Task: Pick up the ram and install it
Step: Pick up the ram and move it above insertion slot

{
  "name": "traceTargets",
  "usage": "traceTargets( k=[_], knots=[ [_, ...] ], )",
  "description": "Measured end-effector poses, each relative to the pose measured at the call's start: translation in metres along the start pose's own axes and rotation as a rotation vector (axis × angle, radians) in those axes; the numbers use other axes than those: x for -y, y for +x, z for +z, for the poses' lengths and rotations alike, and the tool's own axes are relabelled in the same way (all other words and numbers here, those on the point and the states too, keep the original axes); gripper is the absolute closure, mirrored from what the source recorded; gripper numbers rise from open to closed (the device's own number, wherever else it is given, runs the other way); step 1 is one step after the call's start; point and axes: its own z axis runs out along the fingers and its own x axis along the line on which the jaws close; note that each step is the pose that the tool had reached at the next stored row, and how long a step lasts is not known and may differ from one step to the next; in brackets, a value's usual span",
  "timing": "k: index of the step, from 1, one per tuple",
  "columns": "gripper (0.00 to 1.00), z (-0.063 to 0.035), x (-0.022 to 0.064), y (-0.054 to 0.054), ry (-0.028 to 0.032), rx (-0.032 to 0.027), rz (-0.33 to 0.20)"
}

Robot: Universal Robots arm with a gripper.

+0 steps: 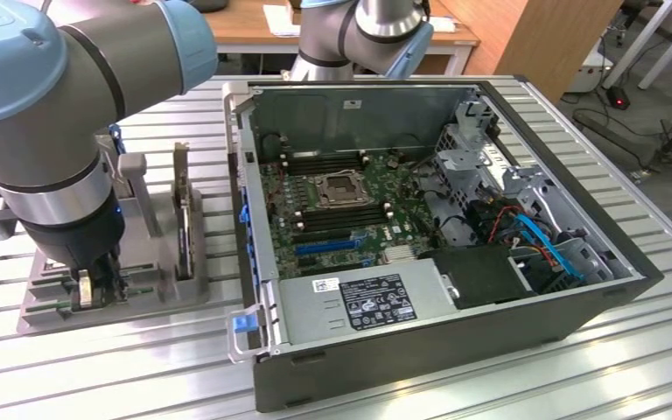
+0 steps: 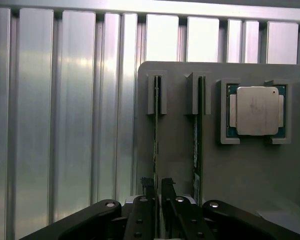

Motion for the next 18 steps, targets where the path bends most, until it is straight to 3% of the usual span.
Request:
traceTargets(
  k=[14,16,18],
  knots=[
    [0.81,0.0001,-0.0009,0.0000,0.0004,0.0000,0.000],
    [0.82,0.0001,-0.0008,0.0000,0.0004,0.0000,0.000],
    [0.89,0.0001,-0.0009,0.0000,0.0003,0.0000,0.000]
  ],
)
